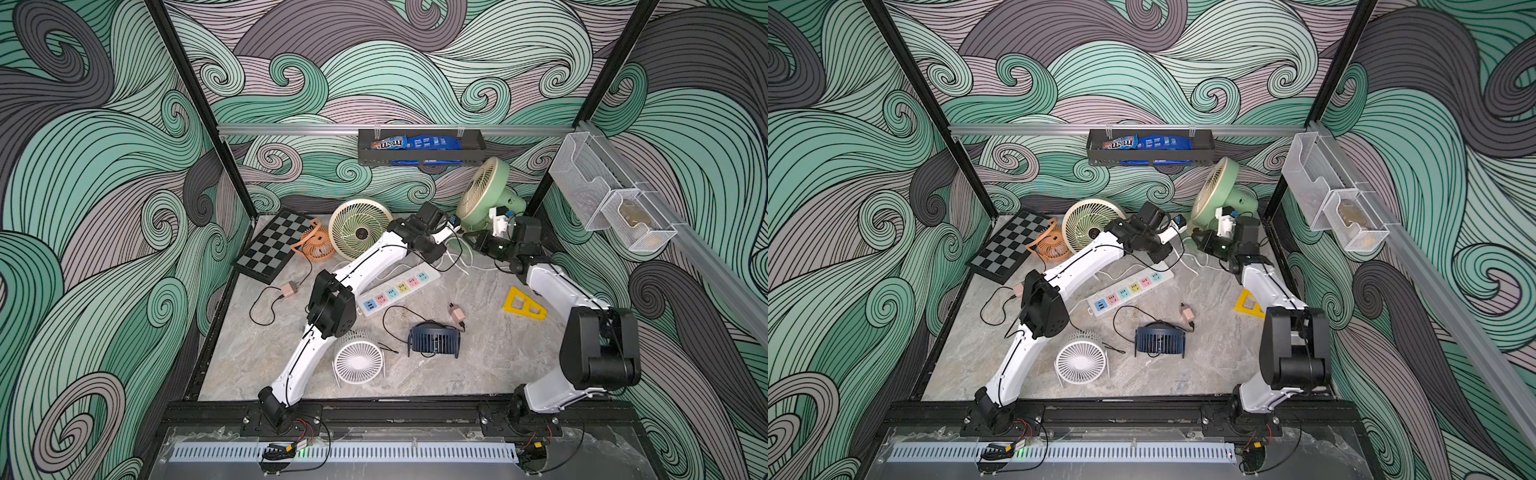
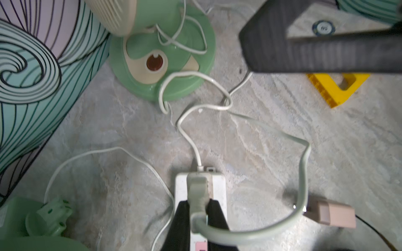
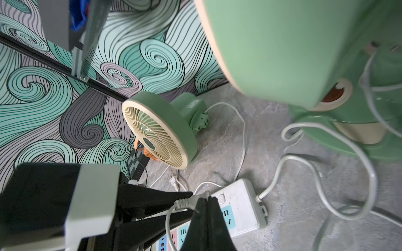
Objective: Unplug the desk fan from the power strip
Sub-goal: Place the plug at the center of the board.
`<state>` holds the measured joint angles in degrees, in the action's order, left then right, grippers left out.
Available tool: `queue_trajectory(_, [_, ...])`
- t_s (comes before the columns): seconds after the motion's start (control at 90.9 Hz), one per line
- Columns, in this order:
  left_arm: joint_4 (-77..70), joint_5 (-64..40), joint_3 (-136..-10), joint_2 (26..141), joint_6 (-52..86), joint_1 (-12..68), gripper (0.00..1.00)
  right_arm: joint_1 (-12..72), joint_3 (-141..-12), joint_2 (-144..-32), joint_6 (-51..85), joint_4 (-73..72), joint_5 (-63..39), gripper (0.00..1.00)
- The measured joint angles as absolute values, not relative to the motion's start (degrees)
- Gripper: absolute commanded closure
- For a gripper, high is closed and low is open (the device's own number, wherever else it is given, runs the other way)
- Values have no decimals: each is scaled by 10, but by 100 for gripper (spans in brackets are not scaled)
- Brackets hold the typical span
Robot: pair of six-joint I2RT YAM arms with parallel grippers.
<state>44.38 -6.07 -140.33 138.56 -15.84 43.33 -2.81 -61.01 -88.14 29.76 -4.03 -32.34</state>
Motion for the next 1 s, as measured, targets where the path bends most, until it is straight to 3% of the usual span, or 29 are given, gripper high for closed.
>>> queue_trajectory(0.616, [441,-76,-1482,1541,-139,512,100,-55,-505,-696,272,23,-277,91])
queue_trajectory(0.77, [439,-79,-1483,1548,-139,518,100,-61,-471,-664,271,18,-260,87])
queue_trajectory(1.002, [438,-81,-1484,1548,-143,518,56,-62,-462,-660,269,17,-248,78])
